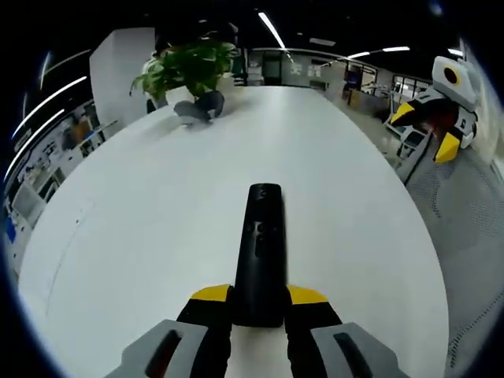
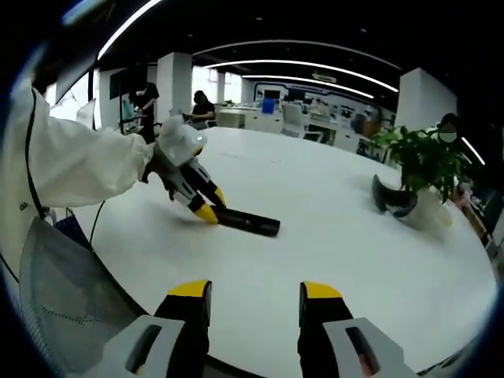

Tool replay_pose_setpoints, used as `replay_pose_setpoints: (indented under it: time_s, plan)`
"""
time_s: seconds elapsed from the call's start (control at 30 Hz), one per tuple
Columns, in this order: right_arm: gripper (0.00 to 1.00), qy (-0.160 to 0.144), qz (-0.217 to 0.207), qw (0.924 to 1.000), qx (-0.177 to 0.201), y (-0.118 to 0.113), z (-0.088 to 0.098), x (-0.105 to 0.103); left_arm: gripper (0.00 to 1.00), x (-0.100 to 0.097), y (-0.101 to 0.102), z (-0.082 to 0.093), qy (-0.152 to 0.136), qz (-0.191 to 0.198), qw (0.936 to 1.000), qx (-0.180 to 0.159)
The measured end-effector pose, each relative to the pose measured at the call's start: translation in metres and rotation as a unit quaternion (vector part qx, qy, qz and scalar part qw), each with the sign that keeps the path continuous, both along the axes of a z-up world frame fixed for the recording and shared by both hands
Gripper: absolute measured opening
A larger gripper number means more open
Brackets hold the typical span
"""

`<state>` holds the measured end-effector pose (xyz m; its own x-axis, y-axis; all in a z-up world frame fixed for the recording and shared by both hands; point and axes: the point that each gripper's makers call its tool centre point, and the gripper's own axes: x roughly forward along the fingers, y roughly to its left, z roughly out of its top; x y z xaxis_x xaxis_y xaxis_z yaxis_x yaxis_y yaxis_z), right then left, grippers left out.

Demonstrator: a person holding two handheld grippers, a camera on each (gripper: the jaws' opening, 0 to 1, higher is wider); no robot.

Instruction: Press the specified remote control buttons in sequence, fully releasing each button before pressing the next.

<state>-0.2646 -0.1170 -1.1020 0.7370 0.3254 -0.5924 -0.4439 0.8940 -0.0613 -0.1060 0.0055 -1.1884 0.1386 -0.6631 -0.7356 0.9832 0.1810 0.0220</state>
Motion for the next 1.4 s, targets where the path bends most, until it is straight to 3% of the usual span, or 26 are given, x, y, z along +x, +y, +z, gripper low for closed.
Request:
replay_pose_setpoints:
  time_s: [0.7, 1.4]
  plan:
    - [0.40, 0.012, -0.005, 0.9999, -0.008, -0.001, -0.008, 0.000, 0.25, 0.060, 0.009, -0.001, 0.006, -0.015, 0.9994, 0.029]
    - [0.39, 0.014, -0.012, 0.9998, -0.009, -0.003, -0.010, 0.000, 0.24, 0.091, 0.001, -0.001, 0.019, -0.045, 0.9971, 0.059]
